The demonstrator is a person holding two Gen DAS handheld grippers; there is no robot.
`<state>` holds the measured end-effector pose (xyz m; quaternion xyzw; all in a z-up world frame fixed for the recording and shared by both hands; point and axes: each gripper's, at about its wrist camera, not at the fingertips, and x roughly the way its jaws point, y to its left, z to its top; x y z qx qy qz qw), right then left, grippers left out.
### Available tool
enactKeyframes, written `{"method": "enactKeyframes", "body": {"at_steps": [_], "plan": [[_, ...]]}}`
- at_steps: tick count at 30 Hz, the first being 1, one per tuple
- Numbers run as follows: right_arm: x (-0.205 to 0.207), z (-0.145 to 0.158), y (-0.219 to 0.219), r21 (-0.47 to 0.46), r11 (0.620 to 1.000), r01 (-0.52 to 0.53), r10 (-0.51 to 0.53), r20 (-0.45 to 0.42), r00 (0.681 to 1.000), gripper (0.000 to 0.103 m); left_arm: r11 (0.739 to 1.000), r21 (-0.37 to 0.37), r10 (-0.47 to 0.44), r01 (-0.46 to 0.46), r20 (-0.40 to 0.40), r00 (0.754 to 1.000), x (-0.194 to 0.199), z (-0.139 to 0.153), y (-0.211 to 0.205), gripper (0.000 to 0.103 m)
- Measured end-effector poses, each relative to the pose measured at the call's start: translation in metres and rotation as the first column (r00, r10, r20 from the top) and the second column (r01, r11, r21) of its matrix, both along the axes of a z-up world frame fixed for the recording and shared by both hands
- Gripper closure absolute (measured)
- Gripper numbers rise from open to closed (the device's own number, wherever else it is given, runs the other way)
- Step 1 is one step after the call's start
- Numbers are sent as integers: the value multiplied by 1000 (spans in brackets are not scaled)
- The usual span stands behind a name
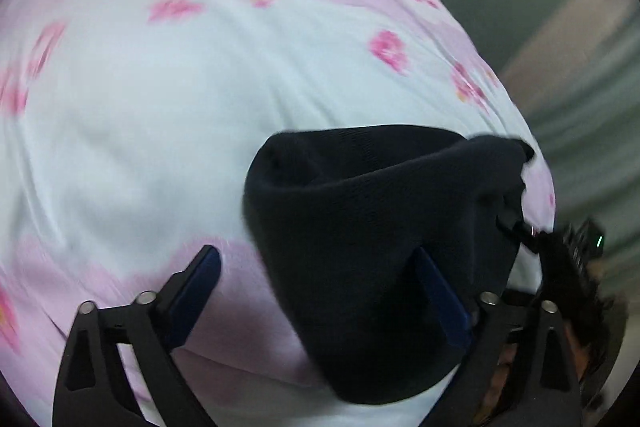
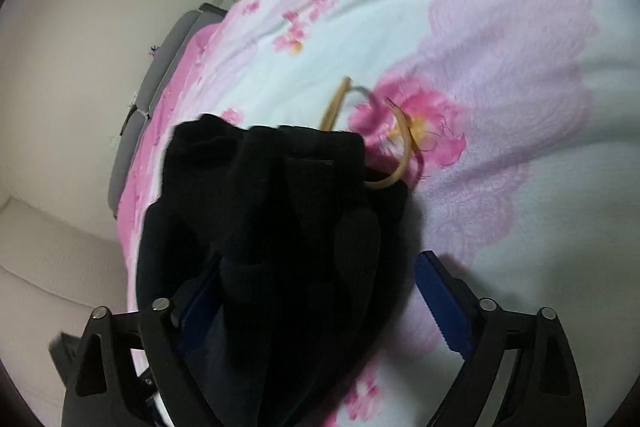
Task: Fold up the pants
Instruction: 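Lift the black pants bundle off the duvet with both tools, then carry the bundle with both tools over the stack of folded clothes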
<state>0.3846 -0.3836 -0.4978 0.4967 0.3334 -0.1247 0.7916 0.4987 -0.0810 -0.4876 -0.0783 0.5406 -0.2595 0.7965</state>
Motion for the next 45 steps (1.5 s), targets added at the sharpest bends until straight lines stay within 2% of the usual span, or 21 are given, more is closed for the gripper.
{"method": "enactKeyframes", "body": {"at_steps": [1, 7, 13, 15, 16, 18, 19, 21, 23, 25, 29, 33, 37, 41, 45], "plan": [[2, -6, -3, 11, 1000, -13, 13, 0, 1000, 0, 999, -12, 30, -31, -11, 999, -3, -5, 3, 0], [26, -26, -18, 84, 986, -144, 138, 72, 988, 0, 982, -69, 175, -177, -26, 984, -11, -31, 0, 0], [54, -32, -23, 116, 965, -237, 224, 116, 968, 0, 968, -84, 240, -238, 5, 971, -12, -35, -8, 0], [62, -31, -22, 125, 959, -253, 237, 130, 963, 5, 963, -89, 254, -253, 7, 967, -12, -33, -11, 0], [64, -30, -21, 130, 957, -258, 241, 135, 961, 13, 961, -95, 260, -259, 5, 966, -13, -32, -13, 2], [67, -31, -21, 146, 955, -258, 238, 141, 961, 20, 961, -112, 253, -251, 7, 967, -12, -30, -25, 20], [67, -30, -22, 151, 954, -258, 237, 142, 961, 27, 964, -112, 243, -239, 15, 970, -15, -26, -30, 28], [65, -32, -25, 156, 952, -263, 241, 143, 960, 36, 966, -103, 243, -239, 25, 970, -19, -22, -31, 32], [61, -29, -27, 156, 951, -267, 246, 141, 959, 45, 967, -96, 238, -234, 30, 971, -21, -18, -31, 46], [58, -23, -25, 142, 951, -275, 257, 132, 957, 50, 972, -75, 225, -221, 51, 973, -24, -9, -32, 55], [64, -2, -26, 107, 952, -286, 270, 139, 953, 54, 974, -70, 220, -214, 79, 972, -30, 16, -33, 61], [65, 25, -29, 92, 952, -293, 274, 173, 946, 56, 975, -78, 216, -207, 137, 967, -37, 58, -33, 62], [70, 66, -28, 62, 950, -305, 286, 217, 933, 56, 974, -96, 220, -206, 174, 960, -38, 98, -28, 62], [85, 110, -18, 27, 947, -321, 304, 256, 918, 56, 969, -114, 237, -217, 216, 947, -31, 147, -10, 62], [104, 150, 11, 0, 941, -338, 322, 301, 898, 56, 962, -126, 268, -242, 272, 924, -23, 194, 31, 62]]}}
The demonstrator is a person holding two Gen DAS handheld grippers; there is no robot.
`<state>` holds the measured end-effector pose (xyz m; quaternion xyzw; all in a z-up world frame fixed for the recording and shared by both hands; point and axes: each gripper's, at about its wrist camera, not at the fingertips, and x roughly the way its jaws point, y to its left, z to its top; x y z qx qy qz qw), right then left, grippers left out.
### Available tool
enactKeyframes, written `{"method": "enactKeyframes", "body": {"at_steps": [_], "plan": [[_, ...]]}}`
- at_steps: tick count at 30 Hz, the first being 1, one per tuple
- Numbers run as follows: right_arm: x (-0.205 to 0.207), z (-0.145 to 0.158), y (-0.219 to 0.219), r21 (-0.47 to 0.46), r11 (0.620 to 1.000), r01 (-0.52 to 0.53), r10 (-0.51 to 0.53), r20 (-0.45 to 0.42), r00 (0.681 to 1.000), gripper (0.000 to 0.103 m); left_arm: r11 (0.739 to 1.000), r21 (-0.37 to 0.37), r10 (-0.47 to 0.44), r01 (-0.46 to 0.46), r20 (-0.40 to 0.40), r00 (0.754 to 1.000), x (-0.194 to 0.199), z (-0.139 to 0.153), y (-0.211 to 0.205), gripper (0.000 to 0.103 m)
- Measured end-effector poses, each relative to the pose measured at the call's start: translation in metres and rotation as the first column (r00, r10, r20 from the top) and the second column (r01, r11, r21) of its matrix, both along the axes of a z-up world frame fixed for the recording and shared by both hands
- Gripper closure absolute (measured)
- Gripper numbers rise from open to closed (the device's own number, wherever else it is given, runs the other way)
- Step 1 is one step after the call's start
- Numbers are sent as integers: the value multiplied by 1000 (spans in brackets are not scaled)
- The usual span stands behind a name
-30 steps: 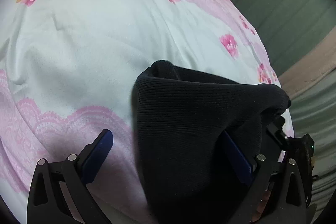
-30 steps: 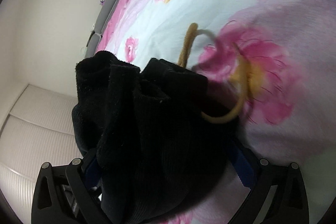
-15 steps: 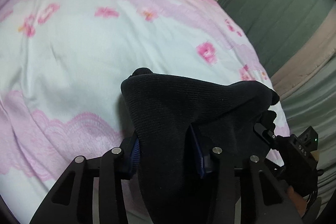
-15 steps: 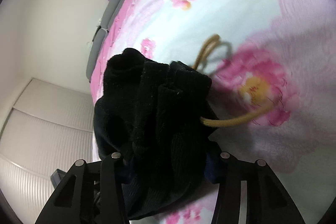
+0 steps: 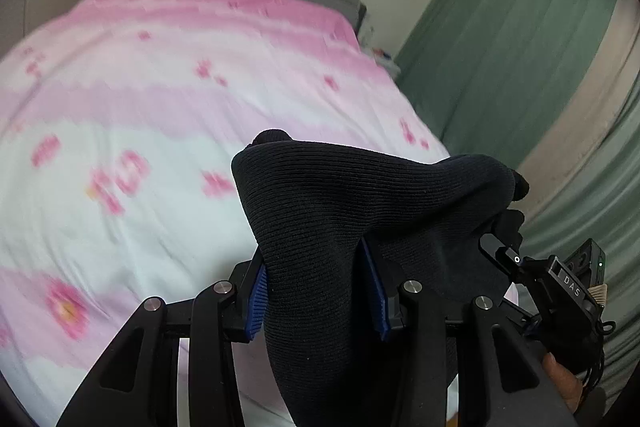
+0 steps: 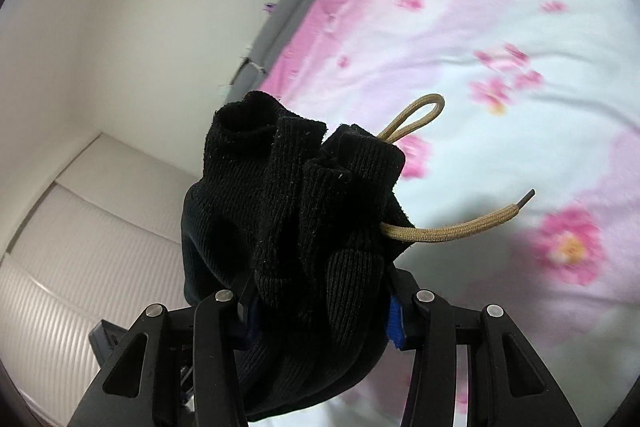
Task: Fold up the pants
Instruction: 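Carry the bundle with both tools over the stack of folded clothes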
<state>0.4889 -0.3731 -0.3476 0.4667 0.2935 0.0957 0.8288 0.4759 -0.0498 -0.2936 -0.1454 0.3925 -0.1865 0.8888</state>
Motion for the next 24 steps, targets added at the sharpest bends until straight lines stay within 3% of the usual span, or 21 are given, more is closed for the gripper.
{"method": "enactKeyframes", "body": {"at_steps": [6, 12, 17, 20, 24], "plan": [[33, 55, 91, -15, 997, -75, 76, 83, 994, 56, 994, -27, 111, -109, 63, 992, 9, 50, 119, 61], [66, 89, 250, -39, 988, -147, 151, 129, 980, 56, 979, -56, 197, -194, 54, 979, 19, 71, 295, 60], [76, 103, 414, -3, 989, -148, 148, 89, 985, 56, 983, 12, 184, -185, 53, 982, 30, 98, 466, 59], [80, 110, 507, 42, 987, -155, 151, 81, 985, 56, 976, 79, 199, -205, 81, 977, 31, 115, 547, 59], [98, 111, 625, 95, 978, -184, 180, 50, 982, 56, 958, 145, 240, -246, 59, 969, 39, 124, 653, 58]]}}
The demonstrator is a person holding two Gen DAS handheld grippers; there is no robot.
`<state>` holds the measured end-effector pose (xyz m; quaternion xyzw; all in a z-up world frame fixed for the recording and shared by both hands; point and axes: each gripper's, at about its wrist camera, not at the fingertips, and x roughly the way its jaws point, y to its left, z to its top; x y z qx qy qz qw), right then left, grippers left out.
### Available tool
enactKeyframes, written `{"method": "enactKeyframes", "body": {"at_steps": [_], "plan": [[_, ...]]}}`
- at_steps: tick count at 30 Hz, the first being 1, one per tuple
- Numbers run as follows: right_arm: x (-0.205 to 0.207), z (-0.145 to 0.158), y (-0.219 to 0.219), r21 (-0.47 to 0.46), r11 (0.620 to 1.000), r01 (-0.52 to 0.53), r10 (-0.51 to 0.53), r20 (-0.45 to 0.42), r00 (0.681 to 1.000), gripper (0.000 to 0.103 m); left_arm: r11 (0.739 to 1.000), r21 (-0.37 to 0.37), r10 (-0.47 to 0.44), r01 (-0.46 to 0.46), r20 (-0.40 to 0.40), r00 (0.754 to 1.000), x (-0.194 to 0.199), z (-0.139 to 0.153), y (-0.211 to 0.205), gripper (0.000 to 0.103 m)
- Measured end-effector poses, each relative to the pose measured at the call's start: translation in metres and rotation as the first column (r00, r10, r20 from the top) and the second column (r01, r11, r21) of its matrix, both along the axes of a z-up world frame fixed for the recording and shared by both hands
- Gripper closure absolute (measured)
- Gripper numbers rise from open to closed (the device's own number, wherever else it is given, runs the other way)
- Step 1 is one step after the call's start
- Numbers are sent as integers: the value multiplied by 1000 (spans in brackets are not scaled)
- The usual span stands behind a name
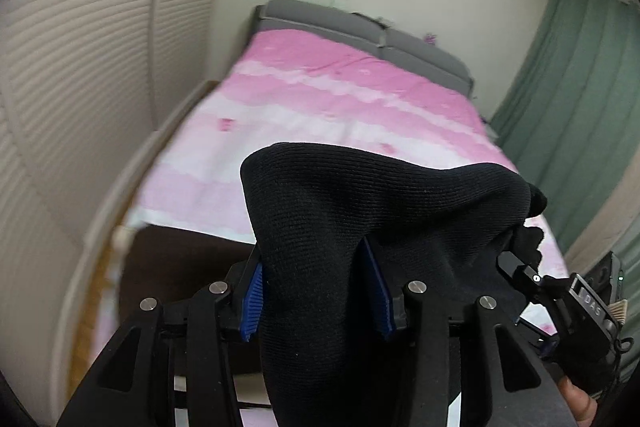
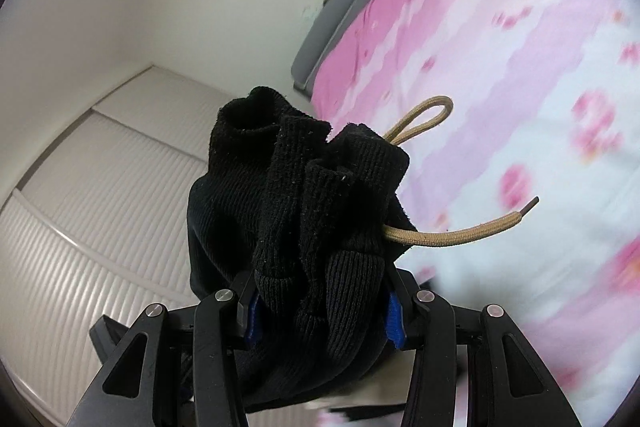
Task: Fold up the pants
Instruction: 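Carry the bundle with both tools over the stack of folded clothes, then lower the bundle onto the clothes stack and open both tools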
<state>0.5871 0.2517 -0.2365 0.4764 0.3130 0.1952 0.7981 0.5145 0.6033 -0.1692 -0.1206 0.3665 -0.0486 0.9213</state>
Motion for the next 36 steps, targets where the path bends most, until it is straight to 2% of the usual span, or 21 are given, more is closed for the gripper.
{"method": "enactKeyframes", "body": {"at_steps": [4, 8, 11, 15, 18, 24, 27, 31, 34, 36], "plan": [[11, -9, 84, 31, 999, -31, 32, -43, 999, 56, 999, 31, 18, -17, -34, 999, 6, -8, 67, 58], [19, -24, 126, 21, 999, -29, 30, -86, 996, 56, 1000, 9, 25, -25, -77, 997, 13, -37, 94, 57], [22, -43, 140, -23, 999, -29, 26, -121, 992, 55, 1000, -11, 25, -26, -122, 992, 25, -70, 106, 57], [34, -83, 154, -30, 999, -24, 17, -231, 973, 55, 999, -23, 25, -29, -160, 987, 37, -111, 109, 57], [41, -95, 161, -90, 995, -50, 26, -253, 967, 54, 998, -34, 42, -48, -158, 987, 38, -127, 115, 54], [54, -93, 169, -163, 983, -87, 41, -266, 963, 43, 996, -44, 70, -77, -146, 987, 39, -125, 123, 41], [53, -86, 177, -205, 970, -129, 68, -281, 957, 31, 998, -24, 61, -65, -146, 987, 33, -118, 124, 36], [45, -67, 187, -304, 937, -172, 81, -289, 954, 14, 996, 39, 79, -74, -138, 987, 22, -107, 121, 23], [34, -58, 184, -335, 927, -167, 66, -293, 954, 11, 993, 46, 110, -105, -132, 985, 13, -101, 123, 15], [28, -50, 181, -360, 918, -165, 64, -278, 959, 11, 988, 74, 141, -132, -124, 982, 4, -96, 122, 15]]}}
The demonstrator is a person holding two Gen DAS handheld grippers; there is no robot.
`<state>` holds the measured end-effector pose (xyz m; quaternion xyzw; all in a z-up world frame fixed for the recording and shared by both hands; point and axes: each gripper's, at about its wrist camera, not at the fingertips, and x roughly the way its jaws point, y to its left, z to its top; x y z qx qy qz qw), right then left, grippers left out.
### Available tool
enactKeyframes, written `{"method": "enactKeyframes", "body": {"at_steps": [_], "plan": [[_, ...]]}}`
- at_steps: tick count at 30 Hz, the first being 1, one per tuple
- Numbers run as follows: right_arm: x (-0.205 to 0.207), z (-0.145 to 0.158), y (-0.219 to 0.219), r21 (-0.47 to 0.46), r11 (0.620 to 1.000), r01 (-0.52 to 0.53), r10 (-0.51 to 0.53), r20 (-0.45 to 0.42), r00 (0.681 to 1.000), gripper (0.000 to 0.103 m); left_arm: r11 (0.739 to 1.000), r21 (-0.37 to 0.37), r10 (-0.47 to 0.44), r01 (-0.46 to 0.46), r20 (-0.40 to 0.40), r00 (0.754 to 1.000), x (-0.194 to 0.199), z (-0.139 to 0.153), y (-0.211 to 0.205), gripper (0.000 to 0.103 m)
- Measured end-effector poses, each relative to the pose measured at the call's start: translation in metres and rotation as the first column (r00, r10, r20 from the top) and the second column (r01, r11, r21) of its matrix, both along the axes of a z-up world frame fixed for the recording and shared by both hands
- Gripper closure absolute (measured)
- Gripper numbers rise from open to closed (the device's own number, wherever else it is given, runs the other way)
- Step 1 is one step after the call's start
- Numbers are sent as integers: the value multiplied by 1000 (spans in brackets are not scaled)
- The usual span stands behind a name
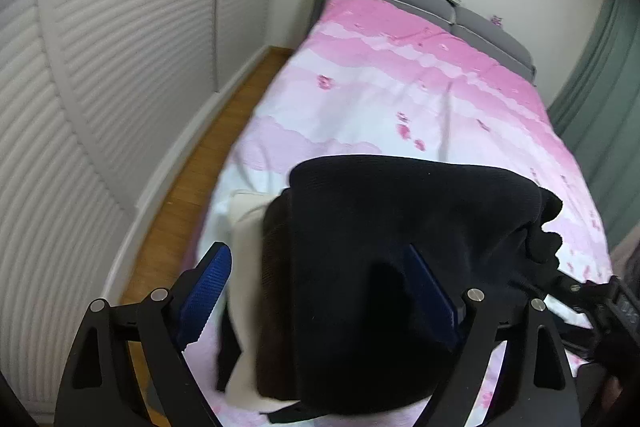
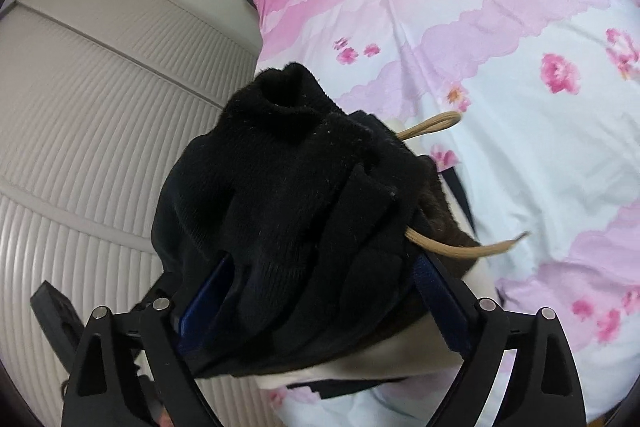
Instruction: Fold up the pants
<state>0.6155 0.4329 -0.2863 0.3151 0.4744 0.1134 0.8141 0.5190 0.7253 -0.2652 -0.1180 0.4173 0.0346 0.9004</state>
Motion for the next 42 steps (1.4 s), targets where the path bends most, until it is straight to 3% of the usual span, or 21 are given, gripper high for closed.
{"method": "enactKeyframes", "body": {"at_steps": [3, 8, 11, 15, 19, 24, 31, 35, 42], "plan": [[-9, 17, -3, -53, 998, -26, 27, 29, 999, 11, 999, 28, 24, -24, 7, 1000, -16, 10, -5, 14], [-26, 57, -10, -123, 989, -86, 96, 77, 992, 11, 997, -3, 72, -72, 13, 997, -44, 34, -19, 14], [-42, 83, -21, -140, 983, -119, 137, 125, 983, 11, 996, -29, 84, -83, 47, 995, -67, 58, -39, 14], [-77, 120, -50, -159, 977, -139, 169, 189, 967, 11, 998, 3, 60, -61, 74, 995, -101, 92, -91, 14], [-132, 154, -107, -171, 974, -148, 188, 247, 951, 11, 998, -4, 67, -67, 103, 992, -144, 126, -148, 14], [-206, 188, -193, -204, 968, -146, 205, 310, 928, 11, 995, 44, 85, -91, 121, 989, -217, 160, -248, 14], [-338, 239, -347, -391, 915, -105, 264, 379, 887, 11, 991, 75, 99, -111, 145, 984, -336, 196, -390, 9], [-400, 262, -423, -458, 887, -59, 246, 360, 900, 11, 994, 97, 34, -48, 148, 988, -381, 220, -459, 9], [-475, 293, -496, -518, 855, 3, 206, 346, 915, 11, 979, 193, -96, 59, 187, 978, -433, 257, -537, 8]]}}
